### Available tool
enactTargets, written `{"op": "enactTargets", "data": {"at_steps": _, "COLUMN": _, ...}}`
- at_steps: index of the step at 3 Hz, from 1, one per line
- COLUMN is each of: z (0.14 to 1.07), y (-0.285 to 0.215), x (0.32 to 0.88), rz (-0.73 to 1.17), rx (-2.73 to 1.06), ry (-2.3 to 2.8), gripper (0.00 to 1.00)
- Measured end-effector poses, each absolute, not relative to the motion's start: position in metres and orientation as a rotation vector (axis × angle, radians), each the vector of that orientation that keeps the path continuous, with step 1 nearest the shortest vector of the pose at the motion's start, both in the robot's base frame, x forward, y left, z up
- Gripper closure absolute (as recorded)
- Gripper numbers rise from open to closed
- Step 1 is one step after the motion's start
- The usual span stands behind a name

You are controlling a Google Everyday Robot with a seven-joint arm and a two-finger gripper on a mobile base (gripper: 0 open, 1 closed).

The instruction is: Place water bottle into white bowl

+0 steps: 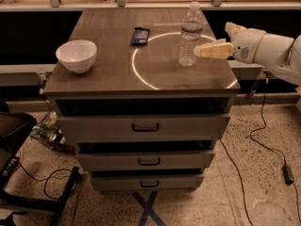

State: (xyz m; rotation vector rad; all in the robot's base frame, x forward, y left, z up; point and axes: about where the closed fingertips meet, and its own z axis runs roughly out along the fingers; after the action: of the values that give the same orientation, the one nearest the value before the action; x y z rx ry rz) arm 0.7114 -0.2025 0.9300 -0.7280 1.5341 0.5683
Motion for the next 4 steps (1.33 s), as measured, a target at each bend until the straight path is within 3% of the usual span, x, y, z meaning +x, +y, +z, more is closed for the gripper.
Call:
{"op": "enactTargets", "data": {"at_steps": 3, "z": 0.933, "y": -0.170, "x": 0.737, "rz": 0.626, "rx": -0.760, "ry": 1.447, "gripper": 0.00}}
{"op": "enactTargets", "data": {"at_steps": 4, "z": 0.932, "y": -0.160, "x": 0.741, "rz": 0.646, "rx": -0.770, "ry": 1.439, "gripper": 0.18}}
